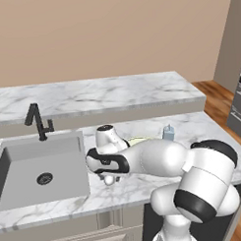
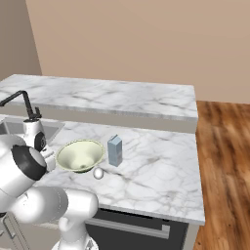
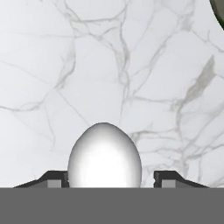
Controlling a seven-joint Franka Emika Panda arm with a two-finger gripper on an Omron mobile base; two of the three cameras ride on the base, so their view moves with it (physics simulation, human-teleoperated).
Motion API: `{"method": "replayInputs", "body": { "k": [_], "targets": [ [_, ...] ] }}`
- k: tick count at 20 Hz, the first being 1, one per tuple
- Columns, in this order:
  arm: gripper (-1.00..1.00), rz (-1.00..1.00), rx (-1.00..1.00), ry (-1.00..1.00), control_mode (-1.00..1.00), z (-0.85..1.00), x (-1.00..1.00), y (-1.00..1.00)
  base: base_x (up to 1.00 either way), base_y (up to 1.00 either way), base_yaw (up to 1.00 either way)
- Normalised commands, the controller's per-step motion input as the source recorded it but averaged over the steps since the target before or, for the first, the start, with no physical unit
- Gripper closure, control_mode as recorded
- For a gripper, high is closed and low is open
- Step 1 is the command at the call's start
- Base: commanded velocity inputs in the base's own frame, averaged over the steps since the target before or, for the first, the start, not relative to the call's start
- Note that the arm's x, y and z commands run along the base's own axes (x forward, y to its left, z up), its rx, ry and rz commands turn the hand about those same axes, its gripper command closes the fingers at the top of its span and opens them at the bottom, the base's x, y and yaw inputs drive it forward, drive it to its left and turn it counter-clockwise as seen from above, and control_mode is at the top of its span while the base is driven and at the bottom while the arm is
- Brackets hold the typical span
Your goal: Gather the eggs and milk located in the vicinity of the sink area and place them right next to the bowl.
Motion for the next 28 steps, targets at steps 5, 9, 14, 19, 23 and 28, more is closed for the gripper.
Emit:
{"method": "replayInputs", "body": {
  "k": [5,9,14,19,23,28],
  "targets": [
    [1.00,0.00,0.00,0.00,-1.00,0.00,0.00,0.00,0.00,0.00,0.00],
    [1.00,-0.01,-0.06,0.00,-1.00,0.00,-0.04,-0.09,0.00,0.00,0.00],
    [1.00,-0.07,-0.03,-0.07,-1.00,0.01,-0.14,-0.20,0.00,0.00,0.00],
    [1.00,-0.08,-0.04,-0.12,-1.00,0.02,-0.04,-0.21,0.00,0.00,0.00],
    [1.00,-0.07,-0.04,-0.12,-1.00,0.00,0.00,-0.17,0.00,0.00,0.00],
    [1.00,-0.05,-0.02,-0.08,-1.00,0.00,0.02,-0.18,0.00,0.00,0.00]
  ]
}}
